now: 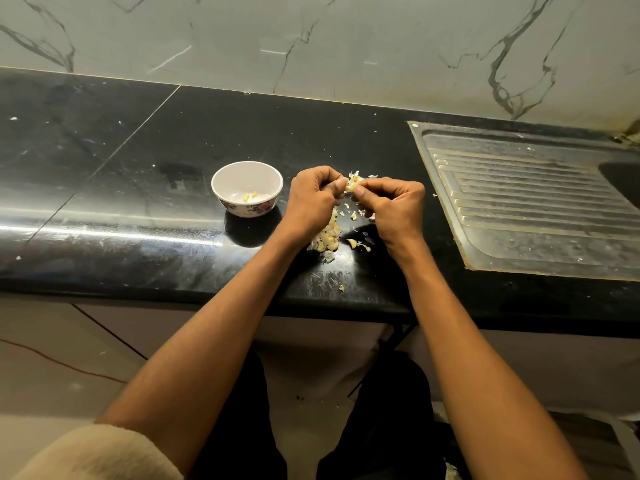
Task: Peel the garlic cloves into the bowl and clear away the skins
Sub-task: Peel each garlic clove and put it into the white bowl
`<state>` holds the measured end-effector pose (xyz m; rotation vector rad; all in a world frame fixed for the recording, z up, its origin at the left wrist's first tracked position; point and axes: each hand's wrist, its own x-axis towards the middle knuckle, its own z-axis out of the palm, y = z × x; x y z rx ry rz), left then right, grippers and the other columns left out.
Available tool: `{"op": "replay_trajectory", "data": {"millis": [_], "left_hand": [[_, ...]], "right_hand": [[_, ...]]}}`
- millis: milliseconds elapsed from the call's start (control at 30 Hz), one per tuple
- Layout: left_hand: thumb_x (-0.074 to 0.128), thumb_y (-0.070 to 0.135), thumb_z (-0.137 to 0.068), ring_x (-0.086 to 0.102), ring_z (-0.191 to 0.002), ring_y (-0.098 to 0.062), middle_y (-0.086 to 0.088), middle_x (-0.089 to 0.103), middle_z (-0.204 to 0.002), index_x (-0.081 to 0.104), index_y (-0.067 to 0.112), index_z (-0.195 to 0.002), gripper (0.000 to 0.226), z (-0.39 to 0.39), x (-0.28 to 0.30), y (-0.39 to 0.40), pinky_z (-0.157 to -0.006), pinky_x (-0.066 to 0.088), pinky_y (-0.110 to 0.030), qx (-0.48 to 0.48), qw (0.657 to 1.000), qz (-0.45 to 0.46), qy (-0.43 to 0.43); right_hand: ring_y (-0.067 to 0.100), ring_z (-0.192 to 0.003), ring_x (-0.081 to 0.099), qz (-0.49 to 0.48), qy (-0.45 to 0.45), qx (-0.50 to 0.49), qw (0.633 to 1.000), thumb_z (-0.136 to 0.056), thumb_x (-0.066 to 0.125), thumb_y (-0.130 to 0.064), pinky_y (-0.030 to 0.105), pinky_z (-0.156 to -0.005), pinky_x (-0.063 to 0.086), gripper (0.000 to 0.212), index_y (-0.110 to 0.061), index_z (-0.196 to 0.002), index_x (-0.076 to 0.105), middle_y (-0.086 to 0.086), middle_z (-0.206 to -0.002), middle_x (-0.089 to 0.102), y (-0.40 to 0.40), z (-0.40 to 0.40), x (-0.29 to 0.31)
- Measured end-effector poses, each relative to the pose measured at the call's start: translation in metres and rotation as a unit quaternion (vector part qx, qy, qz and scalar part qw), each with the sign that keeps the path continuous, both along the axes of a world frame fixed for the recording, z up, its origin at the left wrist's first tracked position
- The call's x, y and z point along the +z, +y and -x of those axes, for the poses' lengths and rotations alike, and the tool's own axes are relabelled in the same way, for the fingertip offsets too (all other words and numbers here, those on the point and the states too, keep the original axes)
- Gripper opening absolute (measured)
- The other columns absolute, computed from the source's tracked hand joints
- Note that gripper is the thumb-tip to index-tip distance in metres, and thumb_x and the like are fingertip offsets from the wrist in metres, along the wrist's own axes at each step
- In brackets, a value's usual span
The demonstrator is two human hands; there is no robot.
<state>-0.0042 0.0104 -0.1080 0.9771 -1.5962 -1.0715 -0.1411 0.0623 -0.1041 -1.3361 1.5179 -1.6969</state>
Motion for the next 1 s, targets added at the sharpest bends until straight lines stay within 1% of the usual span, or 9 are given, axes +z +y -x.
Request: {"op": "replay_trajectory", "data": {"millis": [67,133,233,300,367,500,767,867,1000], "left_hand": [[0.061,0.002,-0.098,0.054,-0.059,-0.003,0.004,0.062,-0.065,0.066,0.020,-0.073,0.031,-0.001,0.001,0.000,-0.060,0.046,-0.020,-0.012,1.000,0.002,0.003],[0.062,0.002,-0.098,0.056,-0.059,-0.004,0.001,0.064,-0.067,0.067,0.016,-0.075,0.027,-0.002,0.002,0.001,-0.061,0.047,-0.020,-0.016,1.000,-0.003,0.012],[0.066,0.004,-0.096,0.057,-0.057,-0.005,-0.003,0.065,-0.067,0.069,0.008,-0.079,0.018,-0.002,0.003,0.002,-0.059,0.048,-0.022,0.012,0.999,-0.022,0.039],[0.071,0.011,-0.094,0.058,-0.055,-0.006,-0.002,0.067,-0.065,0.071,0.009,-0.077,0.017,-0.001,0.003,0.003,-0.058,0.049,-0.023,0.046,0.998,-0.024,0.036],[0.074,0.016,-0.092,0.061,-0.056,-0.007,-0.003,0.069,-0.065,0.073,0.010,-0.076,0.018,-0.001,0.002,0.003,-0.057,0.050,-0.024,0.062,0.997,-0.021,0.030],[0.076,0.014,-0.091,0.065,-0.057,-0.007,-0.007,0.074,-0.070,0.076,0.005,-0.079,0.015,-0.001,0.004,0.005,-0.057,0.051,-0.020,0.062,0.997,-0.018,0.030],[0.078,0.012,-0.089,0.069,-0.059,-0.014,-0.007,0.074,-0.067,0.076,0.004,-0.076,0.014,-0.001,0.003,0.005,-0.066,0.063,-0.035,0.055,0.998,-0.013,0.023],[0.078,0.010,-0.087,0.068,-0.057,-0.014,-0.007,0.074,-0.065,0.076,0.008,-0.074,0.014,-0.001,0.002,0.005,-0.064,0.062,-0.034,0.057,0.998,-0.010,0.016],[0.080,0.010,-0.086,0.071,-0.059,-0.016,-0.008,0.075,-0.068,0.077,0.007,-0.077,0.010,-0.001,0.002,0.004,-0.065,0.063,-0.035,0.057,0.998,-0.010,0.011]], "right_hand": [[0.018,-0.061,0.063,-0.024,-0.043,0.026,0.998,-0.087,0.076,0.004,0.024,-0.055,0.052,0.007,-0.003,-0.086,0.079,0.012,-0.075,0.072,0.000,-0.001,0.000],[0.019,-0.060,0.060,-0.032,-0.057,0.033,0.997,-0.089,0.074,0.004,0.024,-0.052,0.050,0.005,0.001,-0.086,0.077,0.015,-0.075,0.069,-0.002,0.000,-0.001],[0.015,-0.066,0.069,0.003,0.029,-0.016,0.999,-0.085,0.081,-0.004,0.026,-0.063,0.058,0.004,-0.007,-0.086,0.080,0.004,-0.078,0.075,-0.002,0.001,-0.003],[0.011,-0.072,0.073,0.039,0.098,-0.061,0.993,-0.083,0.084,-0.010,0.027,-0.069,0.061,0.005,-0.011,-0.086,0.081,-0.003,-0.080,0.077,0.000,0.001,-0.005],[0.010,-0.072,0.073,0.074,0.150,-0.082,0.982,-0.082,0.084,-0.013,0.028,-0.067,0.061,0.006,-0.011,-0.087,0.082,-0.003,-0.082,0.077,0.002,0.000,-0.007],[0.008,-0.073,0.072,0.115,0.235,-0.081,0.962,-0.081,0.081,-0.014,0.026,-0.066,0.059,0.009,-0.010,-0.089,0.082,0.001,-0.085,0.078,0.002,-0.004,-0.009],[0.014,-0.062,0.069,0.132,0.308,-0.090,0.938,-0.079,0.075,-0.007,0.031,-0.059,0.055,0.008,-0.009,-0.081,0.082,0.003,-0.074,0.077,0.008,-0.010,-0.004],[0.021,-0.057,0.065,0.107,0.334,-0.085,0.933,-0.080,0.071,-0.011,0.040,-0.056,0.053,0.012,-0.007,-0.071,0.078,0.005,-0.066,0.072,0.007,-0.009,-0.006],[0.020,-0.053,0.062,0.093,0.345,-0.082,0.931,-0.080,0.068,-0.011,0.040,-0.053,0.051,0.015,-0.007,-0.068,0.075,0.005,-0.061,0.069,0.006,-0.010,-0.006]]}}
